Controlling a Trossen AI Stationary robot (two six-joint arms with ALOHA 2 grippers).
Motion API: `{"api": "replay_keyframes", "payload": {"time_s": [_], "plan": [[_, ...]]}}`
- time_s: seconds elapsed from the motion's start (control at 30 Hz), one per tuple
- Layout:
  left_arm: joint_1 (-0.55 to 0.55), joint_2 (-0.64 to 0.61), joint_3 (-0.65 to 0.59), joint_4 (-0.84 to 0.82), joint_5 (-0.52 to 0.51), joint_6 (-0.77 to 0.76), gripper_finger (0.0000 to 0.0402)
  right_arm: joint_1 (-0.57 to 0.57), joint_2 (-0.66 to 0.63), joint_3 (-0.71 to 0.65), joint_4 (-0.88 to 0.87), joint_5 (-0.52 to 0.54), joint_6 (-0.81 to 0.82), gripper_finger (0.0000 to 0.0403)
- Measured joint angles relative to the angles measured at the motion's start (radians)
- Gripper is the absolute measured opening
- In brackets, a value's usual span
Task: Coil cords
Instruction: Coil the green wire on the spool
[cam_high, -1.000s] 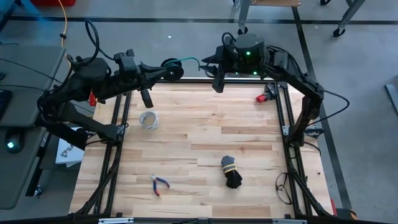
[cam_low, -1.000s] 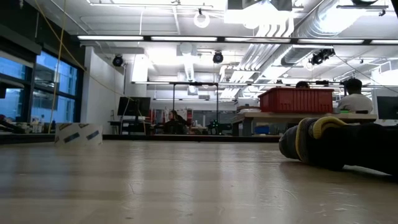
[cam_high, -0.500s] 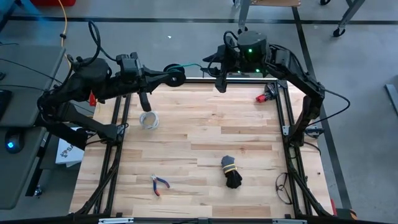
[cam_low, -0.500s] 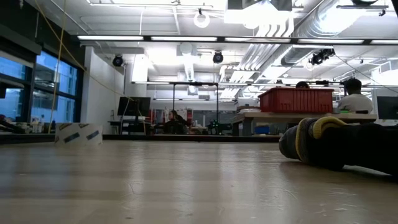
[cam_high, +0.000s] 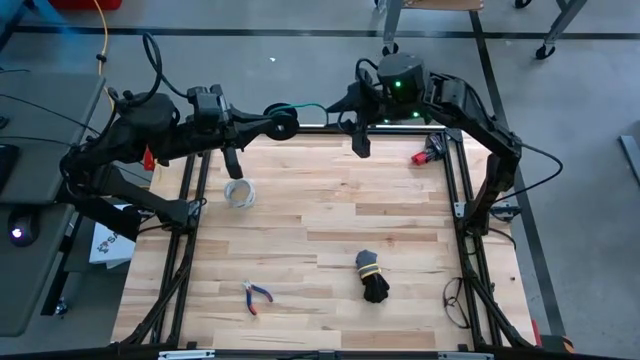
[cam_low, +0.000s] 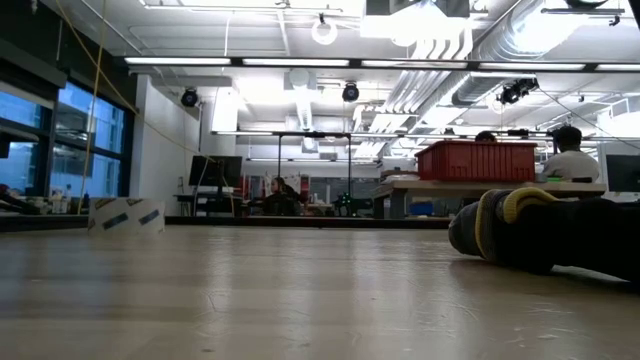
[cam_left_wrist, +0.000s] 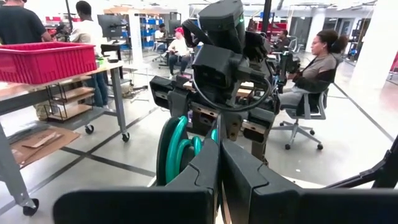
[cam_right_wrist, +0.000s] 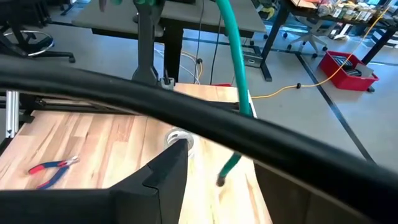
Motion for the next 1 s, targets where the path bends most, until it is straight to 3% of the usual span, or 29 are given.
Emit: {"api": "replay_keyframes", "payload": {"time_s": [0.4,1.0], "plan": [[0.000,0.000,0.000,0.000,0.000,-0.008,0.0007,0.000,0.000,0.000,0.016,0.000,0.000,0.0102],[0.000,0.001,0.000,0.029,0.004,-0.007,0.0007,0.000,0.014,0.000,-0.003,0.032,0.018,0.0092]]}}
